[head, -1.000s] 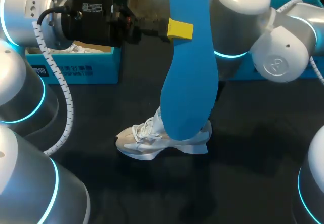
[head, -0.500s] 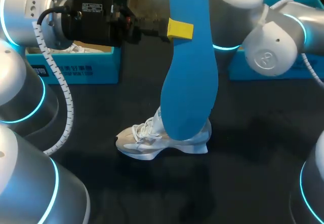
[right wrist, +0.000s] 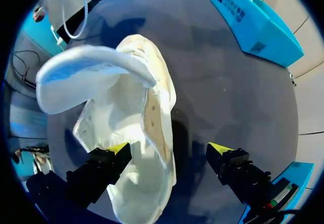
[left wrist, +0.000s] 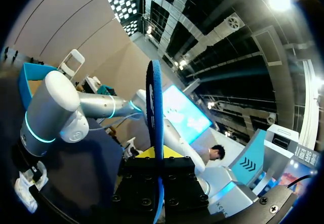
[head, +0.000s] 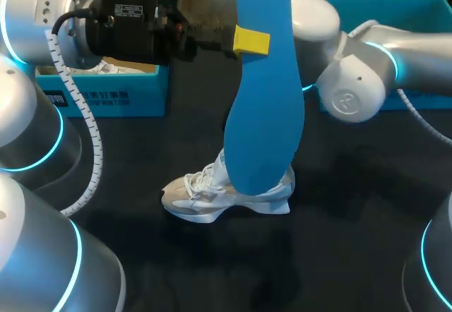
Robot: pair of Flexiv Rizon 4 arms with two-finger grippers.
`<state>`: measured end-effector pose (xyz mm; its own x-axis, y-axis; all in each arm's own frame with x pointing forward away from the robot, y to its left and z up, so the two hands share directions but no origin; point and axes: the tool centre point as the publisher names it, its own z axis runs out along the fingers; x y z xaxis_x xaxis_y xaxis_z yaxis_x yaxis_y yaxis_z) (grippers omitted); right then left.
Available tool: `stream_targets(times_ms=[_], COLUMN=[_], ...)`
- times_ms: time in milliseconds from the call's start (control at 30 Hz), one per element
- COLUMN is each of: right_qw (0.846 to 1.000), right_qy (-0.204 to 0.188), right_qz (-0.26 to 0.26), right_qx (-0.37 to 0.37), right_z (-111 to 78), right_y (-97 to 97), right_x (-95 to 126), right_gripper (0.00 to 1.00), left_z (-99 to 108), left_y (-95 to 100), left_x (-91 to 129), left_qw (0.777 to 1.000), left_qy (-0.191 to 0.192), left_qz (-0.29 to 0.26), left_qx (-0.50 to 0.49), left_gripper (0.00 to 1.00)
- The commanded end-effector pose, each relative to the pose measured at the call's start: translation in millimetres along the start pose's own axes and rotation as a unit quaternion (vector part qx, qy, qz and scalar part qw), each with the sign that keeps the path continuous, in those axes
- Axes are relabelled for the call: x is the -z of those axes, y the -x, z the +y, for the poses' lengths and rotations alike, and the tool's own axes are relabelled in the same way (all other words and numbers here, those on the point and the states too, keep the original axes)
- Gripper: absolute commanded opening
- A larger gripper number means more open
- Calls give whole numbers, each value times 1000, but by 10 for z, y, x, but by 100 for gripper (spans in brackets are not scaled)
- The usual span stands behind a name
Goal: Take the shoe out of the shoebox, open the shoe tongue, remove and reinsert the insole, then place the shoe into the shoebox
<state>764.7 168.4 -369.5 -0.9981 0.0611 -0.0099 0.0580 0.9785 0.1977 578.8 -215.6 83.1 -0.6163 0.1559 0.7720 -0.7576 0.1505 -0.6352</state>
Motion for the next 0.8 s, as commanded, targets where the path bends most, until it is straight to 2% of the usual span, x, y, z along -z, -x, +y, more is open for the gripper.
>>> stream_targets(times_ms=[33,133,167,233,267,300,367,400,433,667,767,800], right_qw=[1000,1000,1000,1000,1000,1000,1000,1000,999,998,996,995], right_qy=[-9,-8,-7,-10,-9,-8,-10,-10,-11,-16,14,12], right_qz=[4,6,8,18,20,21,26,27,29,59,70,81], right_qx=[-2,-3,-5,-6,-8,-10,-12,-12,-11,-19,-47,-60], right_z=[44,37,28,11,2,-6,-14,-16,-17,-18,-29,-42], right_y=[13,12,11,6,2,-2,-7,-7,-8,-27,-55,-64], right_x=[-160,-219,-243,-279,-289,-293,-296,-296,-296,-328,-294,-282], right_gripper=[100,100,84,62,45,41,25,9,0,0,0,0], left_z=[-9,-9,-9,-9,-9,-9,-9,-9,-9,-9,-9,-9], left_y=[8,8,8,8,8,8,8,8,8,8,8,8], left_x=[-11,-11,-11,-11,-11,-11,-11,-11,-11,-11,-11,-11], left_qw=[1000,1000,1000,1000,1000,1000,1000,1000,1000,1000,1000,1000], left_qy=[1,1,1,1,1,1,1,1,1,1,1,1], left_qz=[0,0,0,0,0,0,0,0,0,0,0,0], left_qx=[0,0,0,0,0,0,0,0,0,0,0,0], left_gripper=[0,0,0,0,0,0,0,0,0,0,0,0])
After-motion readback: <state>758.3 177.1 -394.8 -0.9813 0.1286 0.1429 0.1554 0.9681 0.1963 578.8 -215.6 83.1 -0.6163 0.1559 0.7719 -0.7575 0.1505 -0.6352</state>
